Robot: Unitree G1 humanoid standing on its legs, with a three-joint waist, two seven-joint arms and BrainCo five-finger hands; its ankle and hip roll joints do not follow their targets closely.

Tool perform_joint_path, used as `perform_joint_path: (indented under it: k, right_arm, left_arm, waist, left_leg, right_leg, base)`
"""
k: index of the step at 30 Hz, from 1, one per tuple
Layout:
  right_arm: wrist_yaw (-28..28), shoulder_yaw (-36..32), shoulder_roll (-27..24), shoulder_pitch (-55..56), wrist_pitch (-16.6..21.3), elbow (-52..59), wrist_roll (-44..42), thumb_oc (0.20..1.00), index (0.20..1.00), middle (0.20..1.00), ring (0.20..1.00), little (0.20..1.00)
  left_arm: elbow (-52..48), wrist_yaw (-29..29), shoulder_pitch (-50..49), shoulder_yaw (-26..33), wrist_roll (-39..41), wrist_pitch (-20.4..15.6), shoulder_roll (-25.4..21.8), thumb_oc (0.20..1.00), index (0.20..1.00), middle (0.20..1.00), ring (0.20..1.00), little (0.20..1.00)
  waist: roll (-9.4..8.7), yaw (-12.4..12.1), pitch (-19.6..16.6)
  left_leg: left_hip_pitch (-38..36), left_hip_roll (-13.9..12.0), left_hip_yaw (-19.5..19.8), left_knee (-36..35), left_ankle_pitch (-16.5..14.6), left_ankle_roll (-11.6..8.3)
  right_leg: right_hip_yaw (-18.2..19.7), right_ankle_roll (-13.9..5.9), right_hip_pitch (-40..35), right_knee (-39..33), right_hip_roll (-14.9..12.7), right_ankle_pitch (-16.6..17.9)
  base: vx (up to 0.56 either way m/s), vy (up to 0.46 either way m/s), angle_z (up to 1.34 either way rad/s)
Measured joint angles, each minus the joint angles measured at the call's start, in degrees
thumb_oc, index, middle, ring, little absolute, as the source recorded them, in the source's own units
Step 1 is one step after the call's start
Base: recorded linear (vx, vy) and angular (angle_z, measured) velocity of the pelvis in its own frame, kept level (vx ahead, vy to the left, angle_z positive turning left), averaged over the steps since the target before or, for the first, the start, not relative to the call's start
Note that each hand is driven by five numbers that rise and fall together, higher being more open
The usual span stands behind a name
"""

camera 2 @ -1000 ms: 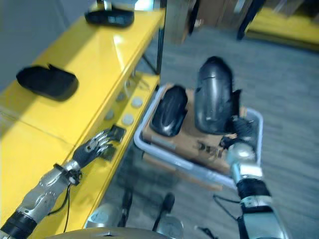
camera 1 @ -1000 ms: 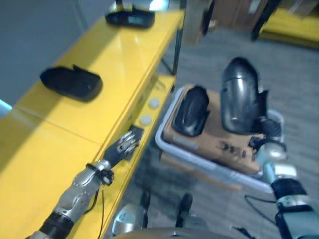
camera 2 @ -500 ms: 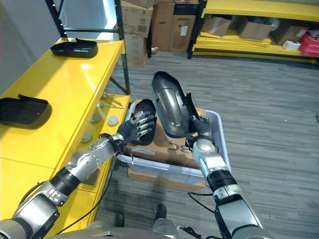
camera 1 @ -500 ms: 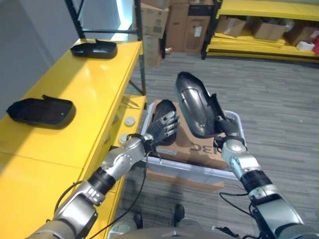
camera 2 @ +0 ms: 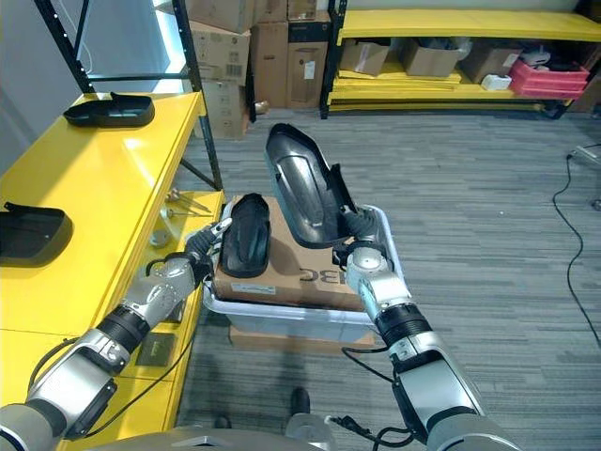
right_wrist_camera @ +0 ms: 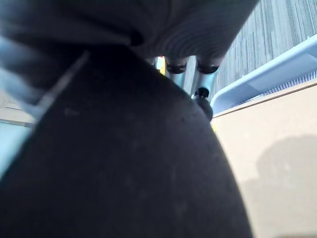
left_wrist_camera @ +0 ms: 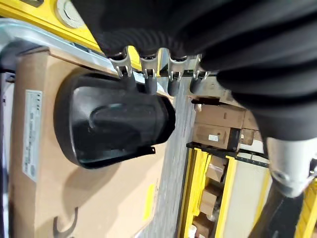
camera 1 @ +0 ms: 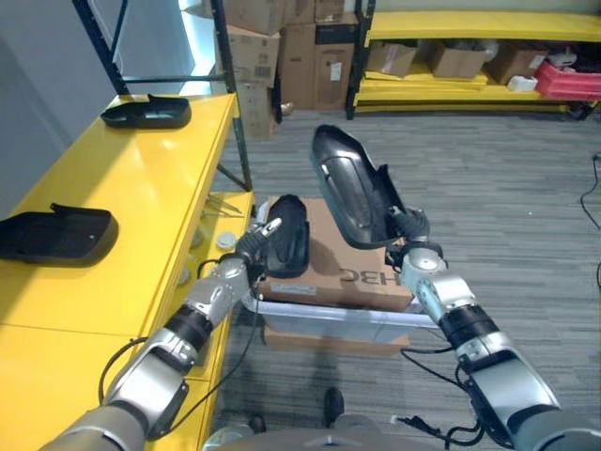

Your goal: Move parts from the plastic box to the shelf.

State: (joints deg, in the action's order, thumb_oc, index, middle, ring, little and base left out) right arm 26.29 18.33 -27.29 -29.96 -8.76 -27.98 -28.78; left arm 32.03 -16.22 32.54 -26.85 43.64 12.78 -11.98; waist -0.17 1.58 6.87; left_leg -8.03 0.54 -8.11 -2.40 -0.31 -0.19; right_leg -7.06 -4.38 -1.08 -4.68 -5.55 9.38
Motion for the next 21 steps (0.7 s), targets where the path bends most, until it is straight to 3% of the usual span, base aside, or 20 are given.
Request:
perform_joint_path:
  k: [7,11,21]
  right_arm:
    - [-2.3,4.5,2.7,0.0,-0.2,-2.3,0.0,0.200,0.200,0.200,0.200,0.200]
    - [-2.4,6.5,6.4,0.0,-0.2,-2.9,0.0,0.200,0.200,0.200,0.200,0.200]
    - [-2.4,8.3,6.4,0.0,-0.2,-4.5,0.0,0.200,0.200,0.200,0.200,0.200]
  left_arm:
    - [-2.8,-0.6,3.5,-0.3,1.3,-3.4,2.0,1.000,1.000,1.000,1.000,1.000]
    - [-2.8,-0.8,3.7,-0.8,2.6,-4.3,2.9,1.000,1.000,1.000,1.000,1.000]
    - [-4.0,0.4,3.7,-4.7,-2.4,-3.9,1.9,1.000,1.000,1.000,1.000,1.000]
  waist:
    - [-0.83,0.3,-1.0]
    - [-0.82,-1.0,-1.0]
    - [-0.87,-1.8,-1.0]
  left_leg:
    - [-0.2,0.0,0.2,0.0,0.0,0.01]
    - [-0.1,0.0,0.3,0.0,0.1,0.01]
    - [-0.1,0.0,1.2,0.0,0.1,0.03]
  right_leg:
    - [-0.2,0.23,-0.2,0.0,0.0,0.2]
    - [-0.4,0.23,-0.3,0.0,-0.1,0.2]
    - [-1.4,0.23,-0.8,0.0,-0.1,0.2]
  base:
    - [0.00,-0.003,0.00]
    - [0.00,-0.007,0.04]
    - [0.00,-0.007,0.05]
